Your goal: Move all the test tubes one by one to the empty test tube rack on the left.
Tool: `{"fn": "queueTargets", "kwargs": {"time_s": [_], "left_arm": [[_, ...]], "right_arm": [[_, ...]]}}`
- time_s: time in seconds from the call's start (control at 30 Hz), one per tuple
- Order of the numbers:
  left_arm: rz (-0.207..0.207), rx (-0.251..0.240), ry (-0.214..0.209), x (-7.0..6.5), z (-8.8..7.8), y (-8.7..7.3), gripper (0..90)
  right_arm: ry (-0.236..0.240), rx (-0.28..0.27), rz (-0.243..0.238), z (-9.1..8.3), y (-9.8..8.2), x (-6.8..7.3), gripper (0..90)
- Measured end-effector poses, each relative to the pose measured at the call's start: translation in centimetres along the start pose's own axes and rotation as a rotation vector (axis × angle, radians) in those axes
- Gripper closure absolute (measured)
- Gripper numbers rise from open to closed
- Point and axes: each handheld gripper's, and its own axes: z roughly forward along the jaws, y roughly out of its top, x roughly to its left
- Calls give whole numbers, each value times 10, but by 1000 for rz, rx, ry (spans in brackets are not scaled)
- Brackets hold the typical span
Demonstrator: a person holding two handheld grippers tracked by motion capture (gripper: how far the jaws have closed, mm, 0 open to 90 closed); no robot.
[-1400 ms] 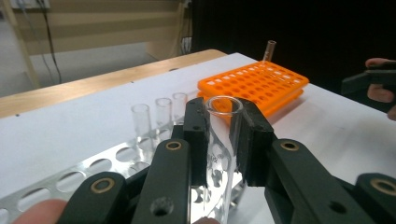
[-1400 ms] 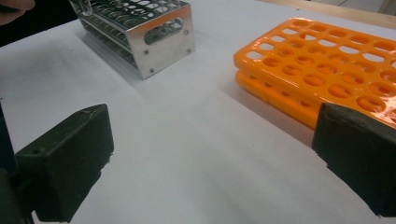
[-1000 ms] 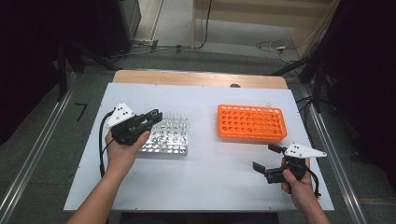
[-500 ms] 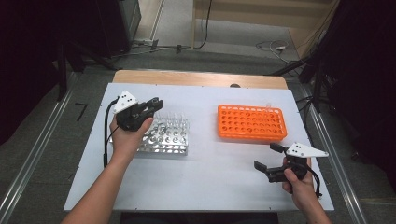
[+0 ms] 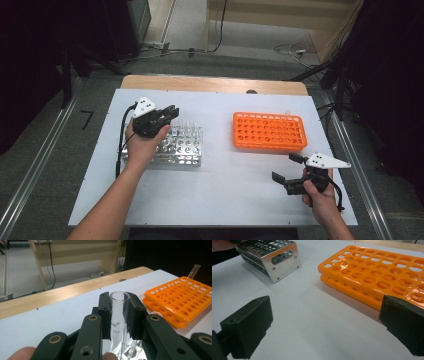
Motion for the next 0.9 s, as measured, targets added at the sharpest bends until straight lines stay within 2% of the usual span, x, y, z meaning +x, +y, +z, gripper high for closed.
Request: {"fn": "queueTargets", "kwargs": {"time_s": [0.07,0.17,0.43,0.7,0.9], "left_arm": [[29,22,14,-4,2,-1,758],[46,59,35,-8,5,-2,758],[17,96,45,-8,3,-2,749],[3,126,28,-5,-1,-4,724],[-20,103,19,-4,-6,-3,688]], "right_arm": [[0,1,-1,0,0,0,0],[-3,1,-1,0,0,0,0],[-9,0,4,-1,0,0,0],[-13,-2,5,-1,0,0,0],[-9,-5,3,0,0,1,0]]}}
